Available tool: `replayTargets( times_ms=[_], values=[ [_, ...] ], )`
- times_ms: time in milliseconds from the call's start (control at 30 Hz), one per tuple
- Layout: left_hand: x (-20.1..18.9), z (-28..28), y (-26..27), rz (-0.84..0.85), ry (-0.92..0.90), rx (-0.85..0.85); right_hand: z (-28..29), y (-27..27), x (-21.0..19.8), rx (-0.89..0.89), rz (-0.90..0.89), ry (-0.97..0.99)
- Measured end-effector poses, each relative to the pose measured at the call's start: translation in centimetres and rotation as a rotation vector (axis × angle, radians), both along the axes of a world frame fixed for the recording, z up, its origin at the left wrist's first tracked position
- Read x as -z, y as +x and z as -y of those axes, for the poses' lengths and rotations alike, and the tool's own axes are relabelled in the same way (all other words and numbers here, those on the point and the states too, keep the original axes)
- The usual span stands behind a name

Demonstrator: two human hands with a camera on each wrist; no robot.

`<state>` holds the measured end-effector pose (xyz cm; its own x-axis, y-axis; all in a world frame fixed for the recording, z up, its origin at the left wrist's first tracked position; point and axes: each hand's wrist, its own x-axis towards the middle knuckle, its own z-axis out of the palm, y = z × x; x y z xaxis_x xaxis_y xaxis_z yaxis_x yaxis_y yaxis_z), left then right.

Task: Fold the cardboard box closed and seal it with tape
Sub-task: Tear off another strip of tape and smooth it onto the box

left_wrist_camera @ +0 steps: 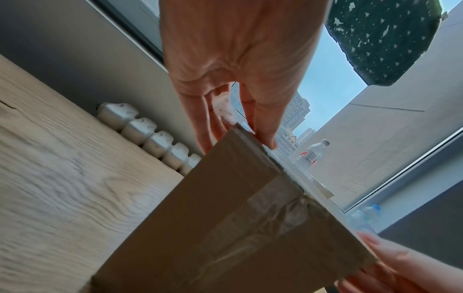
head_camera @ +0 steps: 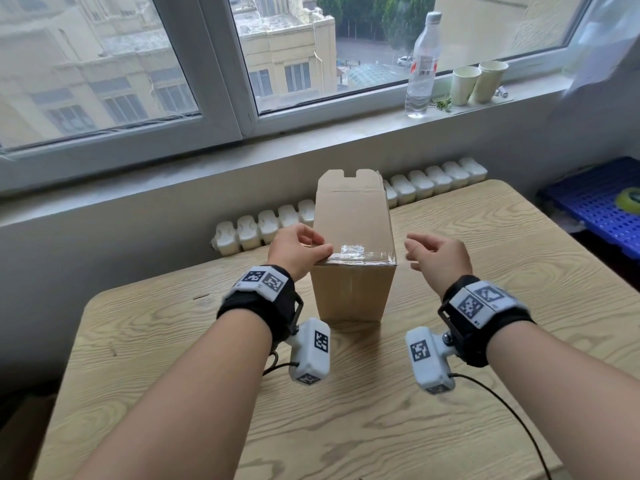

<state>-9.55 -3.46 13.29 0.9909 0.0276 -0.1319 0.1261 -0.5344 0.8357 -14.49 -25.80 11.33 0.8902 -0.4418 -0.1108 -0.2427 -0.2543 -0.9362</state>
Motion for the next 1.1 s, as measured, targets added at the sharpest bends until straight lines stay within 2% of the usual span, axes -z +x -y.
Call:
replayTargets(
  times_ms=[100,267,400,467,567,633,1100],
  values=[
    [0.1,0.1,0.1,-0.011,-0.039,-0.018,-0.2,-0.9,-0.8,0.095,0.075,-0.151],
    [0.0,0.2,0.2,-0.015,-0.019,-0.011,-1.6,-1.0,-1.6,-0.034,-0.027,-0.114],
    [-0.1,0.3,0.3,-0.029,-0.017,-0.007,-1.4,-1.1,-2.4,0.079,-0.015,-0.224],
    [0.0,0.3,0.3,-0.034,-0.021,-0.012,-1.0,-1.1,-2.8,0.133,0.025,-0.204],
    [-0.1,0.4,0.4,-0.037,-0.037,-0.020,-1.1,-1.2,-2.8,0.018,-0.009,-0.130],
    [-0.2,0.4,0.4,-0.043,-0.045,-0.020,-1.4,-1.3,-2.8,-0.045,-0.037,-0.151],
    [-0.6,0.5,0.0,-0.031,0.000,-0.009,-1.0,-1.7,-3.4,-0.112,-0.049,-0.206]
  ],
)
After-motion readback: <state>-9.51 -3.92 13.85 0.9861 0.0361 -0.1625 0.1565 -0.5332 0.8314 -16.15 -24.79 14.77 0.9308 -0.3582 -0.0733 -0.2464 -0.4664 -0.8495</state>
